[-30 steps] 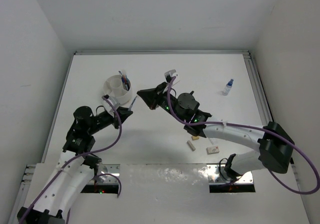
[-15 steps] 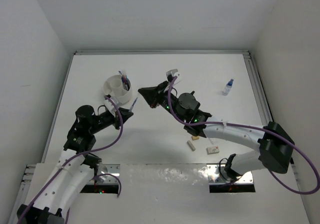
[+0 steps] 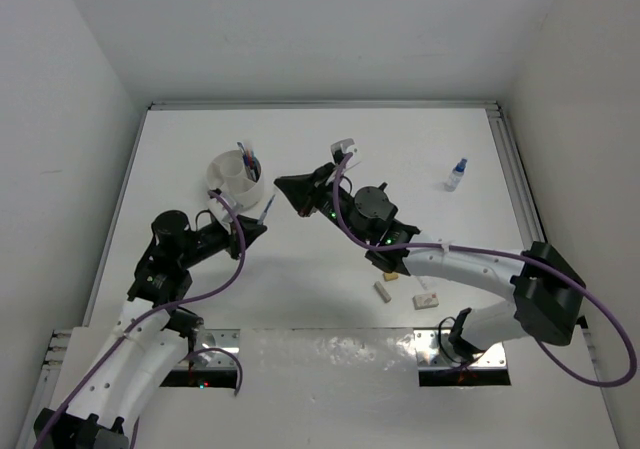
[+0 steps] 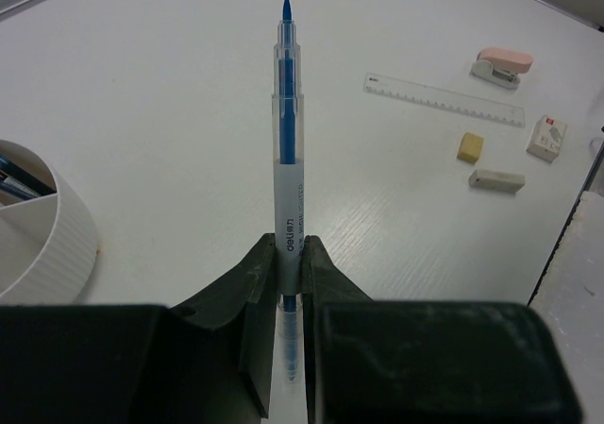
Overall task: Sort the stationery into containers
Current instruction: Close the pen cap on the pen.
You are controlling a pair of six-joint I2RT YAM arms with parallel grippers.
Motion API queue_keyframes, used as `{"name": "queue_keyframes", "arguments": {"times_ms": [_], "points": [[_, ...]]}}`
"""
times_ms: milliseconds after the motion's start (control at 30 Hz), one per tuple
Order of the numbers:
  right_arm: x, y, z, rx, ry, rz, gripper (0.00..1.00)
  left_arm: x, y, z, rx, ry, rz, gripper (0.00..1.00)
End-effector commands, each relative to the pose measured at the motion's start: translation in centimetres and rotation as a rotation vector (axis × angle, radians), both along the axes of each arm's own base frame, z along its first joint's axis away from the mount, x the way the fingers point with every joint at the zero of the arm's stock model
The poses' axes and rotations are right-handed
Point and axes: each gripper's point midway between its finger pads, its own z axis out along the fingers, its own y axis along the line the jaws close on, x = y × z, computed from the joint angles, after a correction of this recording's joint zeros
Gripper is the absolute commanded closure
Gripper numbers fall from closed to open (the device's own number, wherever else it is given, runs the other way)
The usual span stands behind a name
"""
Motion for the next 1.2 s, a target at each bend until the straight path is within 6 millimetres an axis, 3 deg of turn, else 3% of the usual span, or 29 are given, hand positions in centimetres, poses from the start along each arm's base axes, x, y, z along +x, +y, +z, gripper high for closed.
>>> {"name": "queue_keyframes", "arguments": {"times_ms": [0, 633, 1167], "points": [[0.0, 0.4, 0.8, 0.058, -0.009, 0.003, 1.0, 0.2, -0.3, 1.6, -0.023, -0.045, -0.003, 1.0], [0.3, 0.1, -0.2, 0.062, 0.019, -0.022, 1.0, 0.3, -0.2, 1.7, -0.027, -0.05, 0.01, 1.0], [0.5, 1.0, 0.3, 0.078, 0.014, -0.006, 1.0, 0.5, -0.2, 1.8, -0.034, -0.056, 0.013, 1.0]]}}
